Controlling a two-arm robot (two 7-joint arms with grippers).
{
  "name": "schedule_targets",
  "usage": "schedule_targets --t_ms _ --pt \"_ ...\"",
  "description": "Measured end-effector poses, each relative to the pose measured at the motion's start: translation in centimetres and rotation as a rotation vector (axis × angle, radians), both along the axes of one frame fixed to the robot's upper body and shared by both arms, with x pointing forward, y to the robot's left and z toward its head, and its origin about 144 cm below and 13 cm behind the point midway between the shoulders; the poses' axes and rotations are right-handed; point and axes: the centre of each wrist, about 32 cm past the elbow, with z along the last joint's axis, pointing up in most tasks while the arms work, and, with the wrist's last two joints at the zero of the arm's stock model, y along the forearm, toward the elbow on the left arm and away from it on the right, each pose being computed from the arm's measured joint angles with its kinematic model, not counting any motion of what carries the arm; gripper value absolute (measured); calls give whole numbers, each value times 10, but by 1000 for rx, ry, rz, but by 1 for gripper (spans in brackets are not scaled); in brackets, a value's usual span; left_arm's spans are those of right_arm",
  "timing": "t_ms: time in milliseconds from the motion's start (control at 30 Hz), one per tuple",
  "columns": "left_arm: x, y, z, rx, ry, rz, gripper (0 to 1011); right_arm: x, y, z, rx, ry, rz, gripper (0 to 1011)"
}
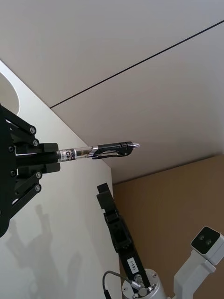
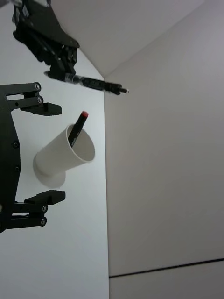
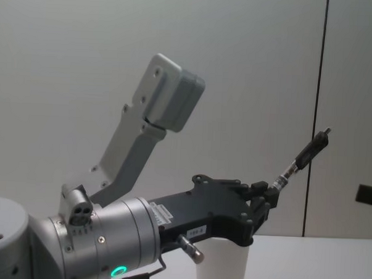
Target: Place the pen into the pen holder.
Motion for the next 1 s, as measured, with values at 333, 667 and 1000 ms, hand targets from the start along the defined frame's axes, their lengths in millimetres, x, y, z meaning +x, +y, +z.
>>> schedule_targets --t_ms 333,667,1000 --pt "0 0 0 0 0 0 136 1 11 0 113 27 56 1002" --pt "0 0 0 0 0 0 136 5 24 1 180 29 85 1002" --pt "0 0 0 0 0 0 136 10 36 1 226 26 97 1002"
